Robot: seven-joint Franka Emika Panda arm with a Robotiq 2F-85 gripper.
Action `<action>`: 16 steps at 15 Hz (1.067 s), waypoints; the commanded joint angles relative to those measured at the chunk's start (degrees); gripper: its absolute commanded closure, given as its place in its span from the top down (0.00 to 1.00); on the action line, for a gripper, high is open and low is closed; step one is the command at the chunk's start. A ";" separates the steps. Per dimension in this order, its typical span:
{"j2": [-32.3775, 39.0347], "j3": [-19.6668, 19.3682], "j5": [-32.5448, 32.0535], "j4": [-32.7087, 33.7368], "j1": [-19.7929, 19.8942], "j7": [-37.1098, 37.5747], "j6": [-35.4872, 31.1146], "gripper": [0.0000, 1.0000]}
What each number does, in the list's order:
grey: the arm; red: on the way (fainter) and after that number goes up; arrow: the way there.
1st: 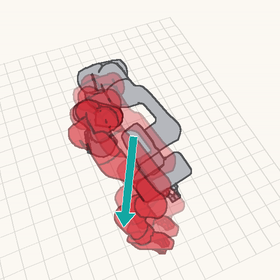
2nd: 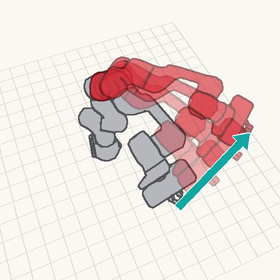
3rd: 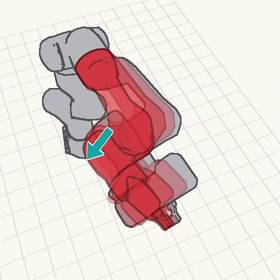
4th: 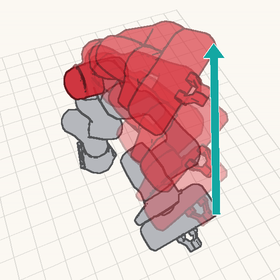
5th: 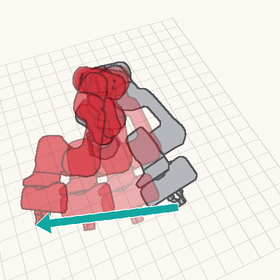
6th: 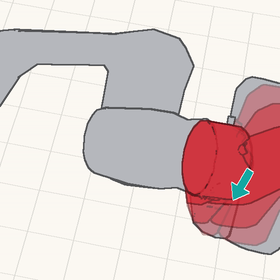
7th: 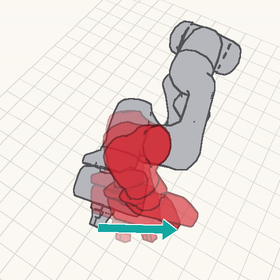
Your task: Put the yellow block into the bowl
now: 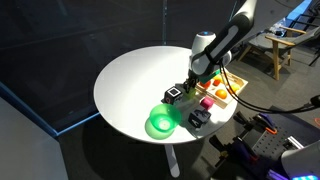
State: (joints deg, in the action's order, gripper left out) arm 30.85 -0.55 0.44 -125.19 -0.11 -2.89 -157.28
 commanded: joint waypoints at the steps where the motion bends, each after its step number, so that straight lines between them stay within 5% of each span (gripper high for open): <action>1: -2.27 -2.25 -2.11 0.24 -2.45 4.10 3.18 0.28; 16: -16.36 1.80 -0.48 -3.22 -3.83 4.05 11.50 0.27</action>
State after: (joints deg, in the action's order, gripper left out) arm 18.02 -0.43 -0.44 -126.41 -3.85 1.10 -146.48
